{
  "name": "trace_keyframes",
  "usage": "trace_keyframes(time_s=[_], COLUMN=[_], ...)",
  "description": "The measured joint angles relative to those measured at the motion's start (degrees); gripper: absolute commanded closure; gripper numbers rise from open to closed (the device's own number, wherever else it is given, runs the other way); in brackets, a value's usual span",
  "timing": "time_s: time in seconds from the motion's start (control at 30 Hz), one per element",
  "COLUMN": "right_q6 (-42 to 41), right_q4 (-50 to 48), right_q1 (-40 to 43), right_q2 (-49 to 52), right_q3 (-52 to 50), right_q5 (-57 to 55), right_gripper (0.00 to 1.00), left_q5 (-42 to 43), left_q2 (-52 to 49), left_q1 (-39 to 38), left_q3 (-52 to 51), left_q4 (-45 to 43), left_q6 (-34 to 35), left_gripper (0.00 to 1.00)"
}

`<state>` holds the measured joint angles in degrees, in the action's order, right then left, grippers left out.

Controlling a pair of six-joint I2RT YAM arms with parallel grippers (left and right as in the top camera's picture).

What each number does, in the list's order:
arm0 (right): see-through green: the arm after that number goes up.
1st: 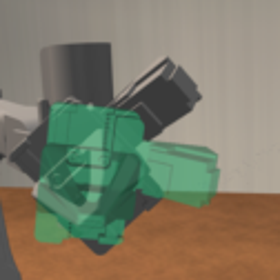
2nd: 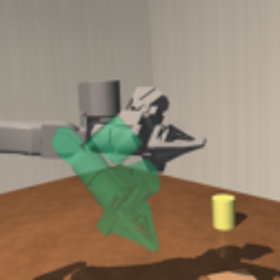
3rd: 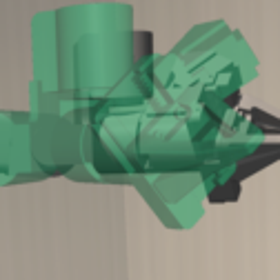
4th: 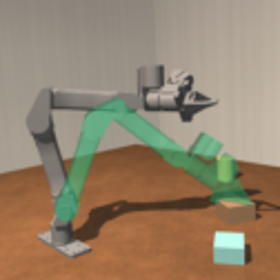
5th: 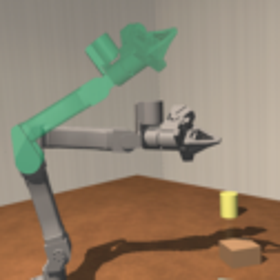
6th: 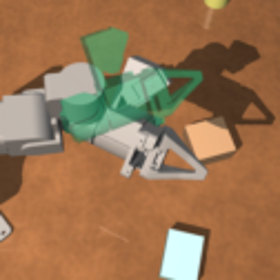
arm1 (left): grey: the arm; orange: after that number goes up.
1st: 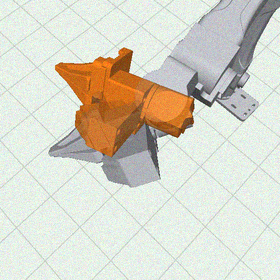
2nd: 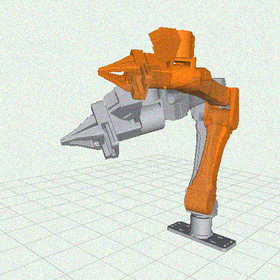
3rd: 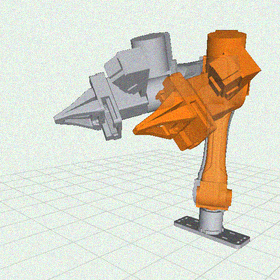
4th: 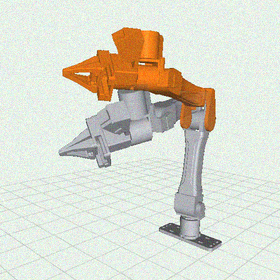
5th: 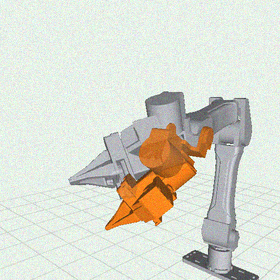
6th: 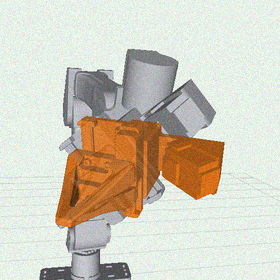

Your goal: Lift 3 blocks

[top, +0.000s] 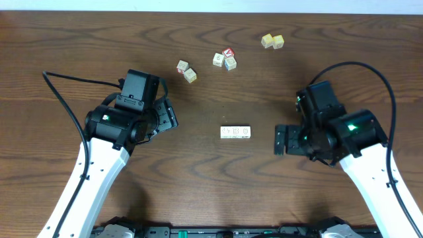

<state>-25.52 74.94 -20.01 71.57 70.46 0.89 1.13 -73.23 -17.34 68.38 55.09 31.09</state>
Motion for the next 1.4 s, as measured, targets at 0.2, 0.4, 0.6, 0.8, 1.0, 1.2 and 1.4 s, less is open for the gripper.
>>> trace_keyframes(time_s=[0.2,0.4,0.6,0.8,1.0,1.2,1.4], right_q6=[4.13,9.2,10.97,11.34,11.56,11.56,11.54], right_q4=[-16.26,-33.2,-46.36,-55.87,-64.17,-67.01,-69.81], right_q1=[5.7,12.85,17.07,18.34,18.34,18.34,18.34], right_q2=[-11.82,-27.45,-41.88,-55.17,-64.13,-69.72,-70.75], right_q3=[-9.42,-24.37,-40.02,-51.52,-59.17,-63.56,-66.31], right_q5=[-0.17,4.13,6.56,7.48,7.72,7.37,7.04], right_gripper=[0.01,0.01,0.01,0.01,0.01,0.01,0.01], left_q5=[0.0,0.0,0.02,0.0,-0.02,-0.02,-0.02], left_q2=[0.0,0.0,0.0,0.0,0.0,0.0,0.0], left_q1=[0.0,0.0,0.0,0.0,0.0,0.0,0.0], left_q3=[0.02,0.15,0.22,0.22,0.22,0.22,0.22], left_q4=[0.02,0.02,0.0,0.0,-0.02,-0.02,-0.02], left_q6=[0.0,0.0,0.0,0.0,0.0,0.0,0.0], left_gripper=[0.25,0.25,0.25,0.25,0.25,0.24,0.25])
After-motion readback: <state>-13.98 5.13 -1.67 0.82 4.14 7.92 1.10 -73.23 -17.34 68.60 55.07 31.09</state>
